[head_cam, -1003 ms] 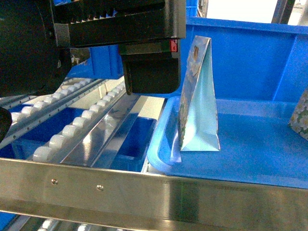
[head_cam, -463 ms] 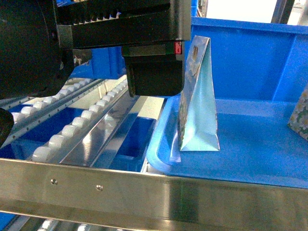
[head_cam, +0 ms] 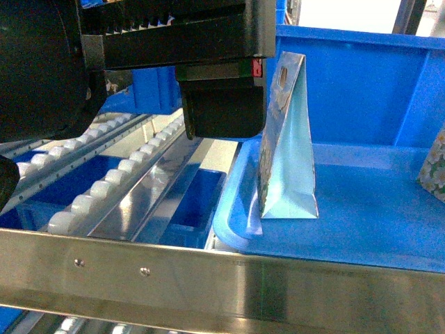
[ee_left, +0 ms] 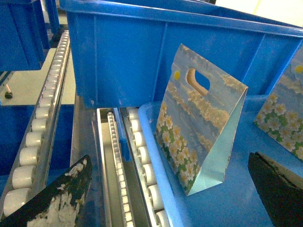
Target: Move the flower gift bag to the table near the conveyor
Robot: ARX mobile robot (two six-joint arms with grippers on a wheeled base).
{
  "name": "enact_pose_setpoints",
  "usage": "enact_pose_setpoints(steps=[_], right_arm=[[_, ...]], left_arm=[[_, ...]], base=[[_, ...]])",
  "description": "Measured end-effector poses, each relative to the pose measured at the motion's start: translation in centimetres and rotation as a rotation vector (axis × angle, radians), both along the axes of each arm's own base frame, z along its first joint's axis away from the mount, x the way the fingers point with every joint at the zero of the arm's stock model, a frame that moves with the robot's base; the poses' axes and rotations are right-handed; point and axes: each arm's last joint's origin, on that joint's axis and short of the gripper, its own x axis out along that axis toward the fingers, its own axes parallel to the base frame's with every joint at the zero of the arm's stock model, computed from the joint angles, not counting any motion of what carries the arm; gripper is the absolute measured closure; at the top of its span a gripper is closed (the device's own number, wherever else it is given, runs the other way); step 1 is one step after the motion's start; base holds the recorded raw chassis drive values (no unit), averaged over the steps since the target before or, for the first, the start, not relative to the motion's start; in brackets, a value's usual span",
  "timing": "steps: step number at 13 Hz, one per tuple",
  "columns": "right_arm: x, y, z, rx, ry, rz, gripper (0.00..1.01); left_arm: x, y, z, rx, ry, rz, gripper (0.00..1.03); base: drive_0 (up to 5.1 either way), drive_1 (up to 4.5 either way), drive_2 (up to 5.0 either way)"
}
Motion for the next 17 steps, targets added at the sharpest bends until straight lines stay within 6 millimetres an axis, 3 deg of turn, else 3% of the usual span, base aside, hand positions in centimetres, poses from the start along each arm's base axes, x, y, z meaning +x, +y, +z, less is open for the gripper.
enact_pose_setpoints(steps=[10, 14, 15, 17], right_arm=[[2.2, -1.1, -0.8, 0.015, 0.020, -0.028, 0.03], [2.2, -1.4, -0.1, -0.038, -0.037, -0.044, 0.03], [2.2, -1.4, -0.1, -0.040, -0.038, -0.045, 0.11], [2.2, -1.4, -0.1, -0.043, -0.038, -0.044, 0.46]], left_arm=[[0.0, 0.0, 0.0, 0.000, 0.000, 0.000, 0.05], [0.0, 0.0, 0.0, 0.000, 0.000, 0.000, 0.05], [0.0, 0.0, 0.0, 0.000, 0.000, 0.000, 0.05], [0.0, 0.0, 0.0, 0.000, 0.000, 0.000, 0.05]], base=[[0.0, 0.00, 0.0], [0.0, 0.00, 0.0], [0.0, 0.00, 0.0], [0.0, 0.00, 0.0]])
